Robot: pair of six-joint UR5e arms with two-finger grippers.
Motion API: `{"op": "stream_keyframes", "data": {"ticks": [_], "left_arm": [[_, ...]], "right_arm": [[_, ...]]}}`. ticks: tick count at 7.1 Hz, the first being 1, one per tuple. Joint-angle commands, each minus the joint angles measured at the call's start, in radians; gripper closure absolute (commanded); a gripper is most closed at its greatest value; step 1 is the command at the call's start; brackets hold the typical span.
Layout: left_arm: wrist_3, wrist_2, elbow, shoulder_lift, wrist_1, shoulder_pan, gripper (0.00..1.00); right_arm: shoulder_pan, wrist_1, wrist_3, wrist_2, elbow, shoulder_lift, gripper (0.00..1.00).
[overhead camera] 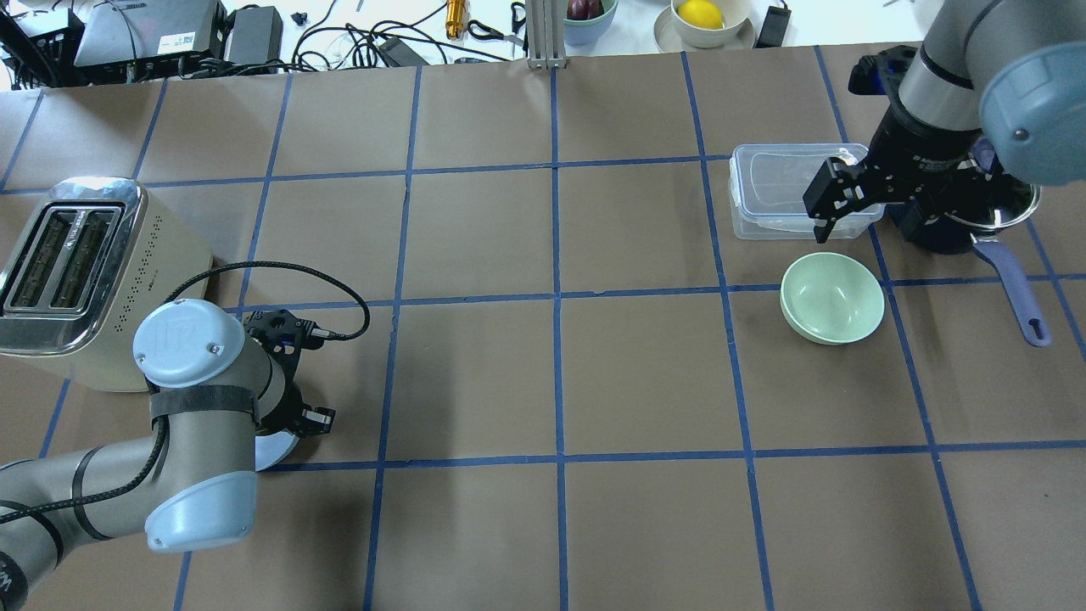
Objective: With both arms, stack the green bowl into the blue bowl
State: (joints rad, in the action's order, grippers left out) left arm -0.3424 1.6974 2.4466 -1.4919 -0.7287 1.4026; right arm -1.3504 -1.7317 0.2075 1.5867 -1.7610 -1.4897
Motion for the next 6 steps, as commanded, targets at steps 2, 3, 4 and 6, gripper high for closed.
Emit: {"op": "stream_keyframes", "data": {"ticks": [2,3,4,6], "left_arm": [[0.205,-0.005,-0.186,-0.013,-0.123,0.140,1.00],[0.355,-0.028,-0.295,-0.063,-0.174,0.224,1.00],[0.437,-0.097,-0.393,-0.146,-0.219,0.274,1.00],[0.708,-0.104,-0.594,-0.336,-0.219,0.416,1.00]], "right_arm": [[0.137,-0.456,0.197,-0.013,-0.341,0.009,0.00],[0.158,-0.577,0.228,-0.010,-0.385,0.053,0.01],[0.198,-0.606,0.230,-0.014,-0.385,0.090,0.13],[0.215,-0.606,0.217,-0.054,-0.382,0.117,0.49]]}}
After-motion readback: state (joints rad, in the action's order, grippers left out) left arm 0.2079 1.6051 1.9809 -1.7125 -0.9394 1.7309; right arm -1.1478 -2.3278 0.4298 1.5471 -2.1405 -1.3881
